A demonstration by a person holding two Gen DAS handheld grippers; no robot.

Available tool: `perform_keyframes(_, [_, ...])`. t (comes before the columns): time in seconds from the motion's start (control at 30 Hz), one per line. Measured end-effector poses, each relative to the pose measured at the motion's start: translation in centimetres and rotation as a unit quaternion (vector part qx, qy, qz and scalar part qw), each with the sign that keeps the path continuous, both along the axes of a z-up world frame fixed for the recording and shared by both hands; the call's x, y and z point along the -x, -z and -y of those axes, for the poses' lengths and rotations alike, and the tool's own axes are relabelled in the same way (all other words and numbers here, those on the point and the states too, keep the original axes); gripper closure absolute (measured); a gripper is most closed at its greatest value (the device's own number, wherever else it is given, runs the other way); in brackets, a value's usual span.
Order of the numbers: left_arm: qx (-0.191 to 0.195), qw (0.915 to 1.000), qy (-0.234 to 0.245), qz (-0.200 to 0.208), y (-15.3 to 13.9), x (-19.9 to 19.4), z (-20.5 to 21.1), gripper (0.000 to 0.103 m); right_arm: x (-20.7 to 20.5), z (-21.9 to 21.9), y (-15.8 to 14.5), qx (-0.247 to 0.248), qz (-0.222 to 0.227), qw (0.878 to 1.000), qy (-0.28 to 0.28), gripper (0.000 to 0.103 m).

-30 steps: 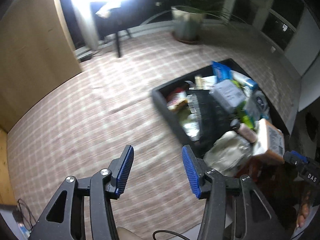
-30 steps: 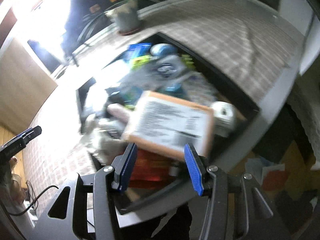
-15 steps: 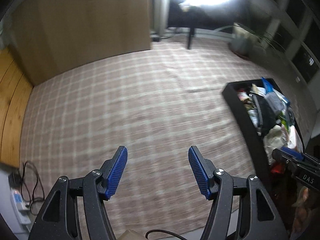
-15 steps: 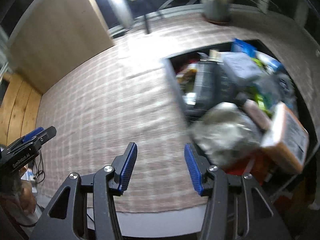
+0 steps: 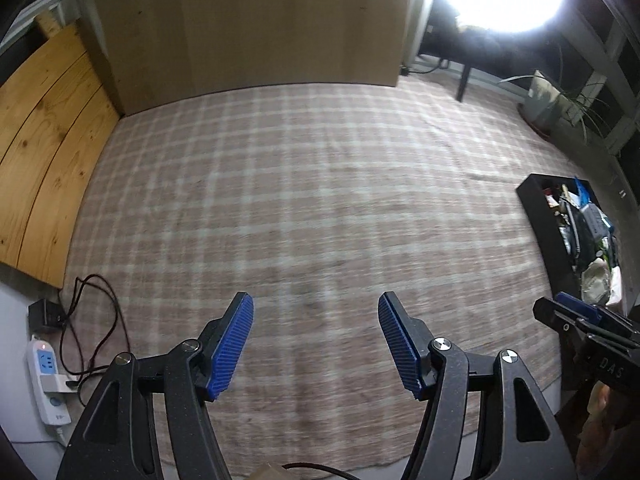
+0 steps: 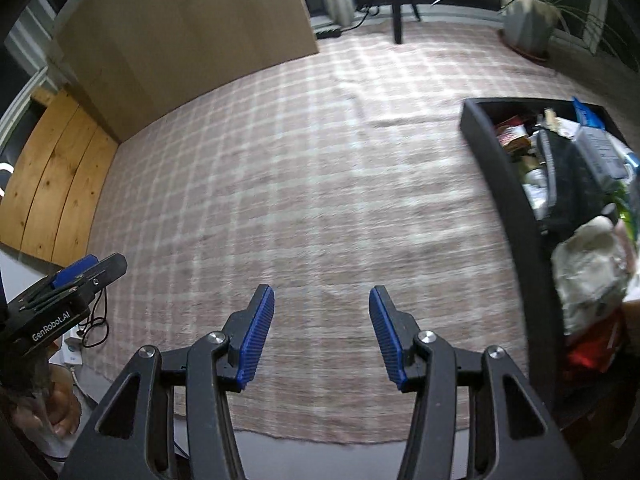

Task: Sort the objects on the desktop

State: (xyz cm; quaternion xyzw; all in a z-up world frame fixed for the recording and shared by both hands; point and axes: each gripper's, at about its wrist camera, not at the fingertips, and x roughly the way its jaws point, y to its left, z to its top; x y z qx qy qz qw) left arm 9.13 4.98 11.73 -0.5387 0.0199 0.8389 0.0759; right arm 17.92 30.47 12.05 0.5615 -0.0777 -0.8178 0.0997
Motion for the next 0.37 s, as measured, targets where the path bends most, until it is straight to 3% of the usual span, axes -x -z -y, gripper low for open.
perform_keyframes(0.37, [-0.002,0.9997,-0.022,0.004,1.3,0.9,2.9,0.040,1.3,3.8,1.3,-0.013,0.009,1.000,-0.021,0.054])
